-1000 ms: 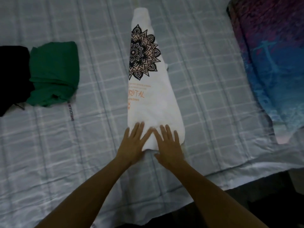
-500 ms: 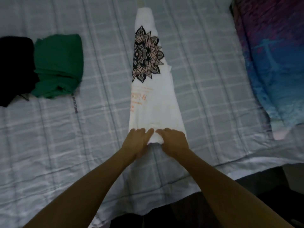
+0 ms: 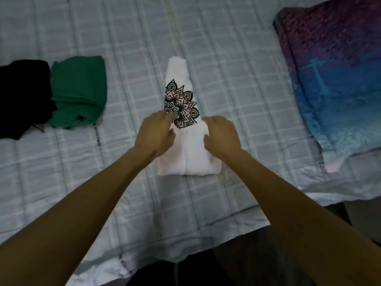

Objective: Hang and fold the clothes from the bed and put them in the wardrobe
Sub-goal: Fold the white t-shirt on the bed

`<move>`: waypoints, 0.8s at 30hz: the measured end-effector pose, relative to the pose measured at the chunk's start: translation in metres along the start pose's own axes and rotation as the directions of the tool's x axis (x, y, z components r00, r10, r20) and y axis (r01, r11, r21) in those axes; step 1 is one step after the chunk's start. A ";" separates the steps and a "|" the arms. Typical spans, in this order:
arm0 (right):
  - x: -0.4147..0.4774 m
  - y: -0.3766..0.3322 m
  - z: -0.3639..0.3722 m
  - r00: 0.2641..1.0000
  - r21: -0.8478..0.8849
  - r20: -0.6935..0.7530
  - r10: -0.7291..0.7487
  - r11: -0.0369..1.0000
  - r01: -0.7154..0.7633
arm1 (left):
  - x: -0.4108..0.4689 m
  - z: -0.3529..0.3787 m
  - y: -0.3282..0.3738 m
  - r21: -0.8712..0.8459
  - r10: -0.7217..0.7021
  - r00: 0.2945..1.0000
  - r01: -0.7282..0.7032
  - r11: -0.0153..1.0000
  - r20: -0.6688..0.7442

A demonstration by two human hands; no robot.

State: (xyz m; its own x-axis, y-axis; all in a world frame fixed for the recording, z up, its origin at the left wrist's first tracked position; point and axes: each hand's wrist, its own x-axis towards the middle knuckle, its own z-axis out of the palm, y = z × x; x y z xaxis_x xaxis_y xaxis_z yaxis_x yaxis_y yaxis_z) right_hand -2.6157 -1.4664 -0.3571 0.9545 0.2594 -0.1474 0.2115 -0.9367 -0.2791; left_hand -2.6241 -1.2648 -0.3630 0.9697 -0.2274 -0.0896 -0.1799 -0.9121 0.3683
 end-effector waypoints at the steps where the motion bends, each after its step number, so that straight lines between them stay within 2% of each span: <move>1: -0.003 -0.001 0.009 0.999 0.013 0.002 -0.036 0.999 0.036 | -0.005 0.007 -0.002 0.004 0.042 0.999 -0.042 0.999 -0.010; 3: -0.017 -0.005 0.033 0.986 0.010 0.145 -0.077 0.997 0.077 | -0.027 0.035 -0.005 0.000 0.133 0.991 -0.133 0.991 0.030; 5: -0.038 -0.007 0.067 0.945 0.015 0.317 -0.082 0.997 0.081 | -0.059 0.074 -0.005 0.045 0.166 0.975 -0.174 0.984 0.146; 7: -0.060 -0.009 0.102 0.936 -0.024 0.345 -0.066 0.997 0.079 | -0.084 0.106 -0.004 0.141 0.118 0.961 -0.157 0.977 0.252; 10: -0.079 -0.013 0.138 0.964 -0.118 0.261 -0.054 0.989 0.087 | -0.095 0.134 -0.003 0.167 0.029 0.972 -0.069 0.984 0.232; 13: -0.072 -0.010 0.150 0.997 -0.152 0.033 -0.064 0.986 0.068 | -0.084 0.145 -0.007 0.083 0.017 0.993 -0.027 0.996 0.116; 15: -0.065 -0.003 0.153 0.990 -0.109 -0.076 -0.122 0.988 0.113 | -0.076 0.143 -0.013 0.045 0.060 0.995 -0.064 0.997 0.085; 17: -0.062 0.003 0.150 0.975 -0.043 -0.106 -0.196 0.980 0.192 | -0.071 0.135 -0.020 0.026 0.105 0.988 -0.108 0.994 0.112; 19: -0.061 0.005 0.139 0.974 0.019 -0.101 -0.201 0.979 0.204 | -0.065 0.122 -0.023 0.016 0.118 0.977 -0.123 0.992 0.175; 21: -0.055 -0.001 0.115 0.985 0.087 -0.042 -0.165 0.982 0.169 | -0.056 0.098 -0.015 -0.065 0.082 0.959 -0.066 0.996 0.271; 22: -0.050 -0.006 0.099 0.989 0.113 0.053 -0.135 0.985 0.129 | -0.051 0.087 -0.012 -0.100 0.048 0.934 -0.013 0.995 0.353; 24: -0.045 -0.013 0.072 0.937 0.128 0.332 -0.106 0.989 0.067 | -0.041 0.061 -0.006 -0.114 0.049 0.813 0.021 0.993 0.580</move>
State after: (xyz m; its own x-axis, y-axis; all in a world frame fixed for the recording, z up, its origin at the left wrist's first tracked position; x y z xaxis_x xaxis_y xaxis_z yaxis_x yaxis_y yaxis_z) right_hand -2.6762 -1.4489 -0.4150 0.8021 0.4208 -0.4237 0.2459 -0.8794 -0.4077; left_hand -2.6733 -1.2707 -0.4180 0.6838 -0.4276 -0.5913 -0.1397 -0.8721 0.4690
